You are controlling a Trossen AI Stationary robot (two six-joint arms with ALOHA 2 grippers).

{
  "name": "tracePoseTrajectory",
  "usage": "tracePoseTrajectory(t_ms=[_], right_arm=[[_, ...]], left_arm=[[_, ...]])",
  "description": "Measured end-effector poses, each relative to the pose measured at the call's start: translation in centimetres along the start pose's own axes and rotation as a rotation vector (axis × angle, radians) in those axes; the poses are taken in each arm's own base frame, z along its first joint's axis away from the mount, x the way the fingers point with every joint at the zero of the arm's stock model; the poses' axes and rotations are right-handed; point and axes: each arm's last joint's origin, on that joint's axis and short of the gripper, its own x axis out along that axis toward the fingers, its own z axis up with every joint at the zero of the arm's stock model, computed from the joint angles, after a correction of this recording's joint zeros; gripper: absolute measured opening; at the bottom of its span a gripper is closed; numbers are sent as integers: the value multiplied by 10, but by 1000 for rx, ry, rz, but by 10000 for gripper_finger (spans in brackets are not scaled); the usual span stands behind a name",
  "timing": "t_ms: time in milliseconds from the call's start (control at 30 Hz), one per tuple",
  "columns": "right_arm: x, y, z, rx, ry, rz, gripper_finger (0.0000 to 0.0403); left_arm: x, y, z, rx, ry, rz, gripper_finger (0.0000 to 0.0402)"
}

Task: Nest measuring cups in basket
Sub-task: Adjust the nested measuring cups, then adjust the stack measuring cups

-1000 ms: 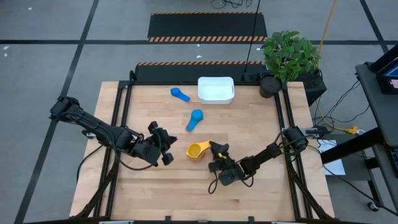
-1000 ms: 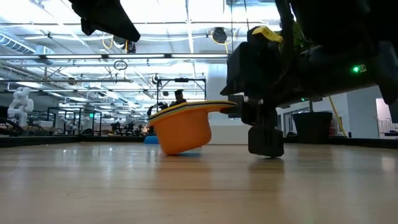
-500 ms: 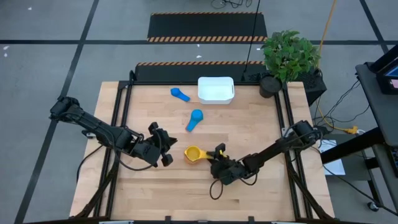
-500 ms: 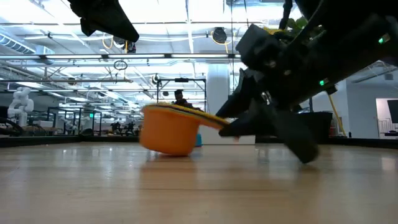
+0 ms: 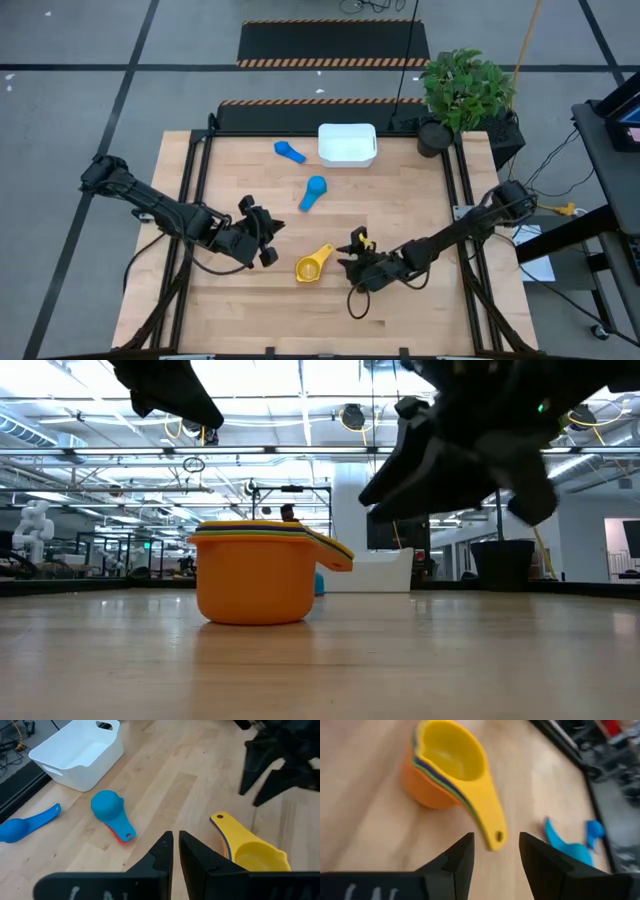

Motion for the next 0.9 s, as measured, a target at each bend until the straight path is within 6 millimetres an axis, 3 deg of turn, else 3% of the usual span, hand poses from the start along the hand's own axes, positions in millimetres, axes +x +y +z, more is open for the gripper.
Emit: tracePoseTrajectory(t_ms=[233,433,700,800,900], right_arm=[[-15,-4,-5,51,-55,201,151],[-26,-11,-21,62,-55,204,151],[-40,-30,-51,113,-81,159,151],[-45,-40,-62,98,-111,123,151],[-51,-51,-66,87,-159,84,151]], left_arm=[[9,-1,-2,10,20,28,35],[37,-7,-13,120,84,87,47],[91,9,-23,269,212,224,162],[109,15,-27,426,260,242,201],[126,17,-33,673,312,226,216]])
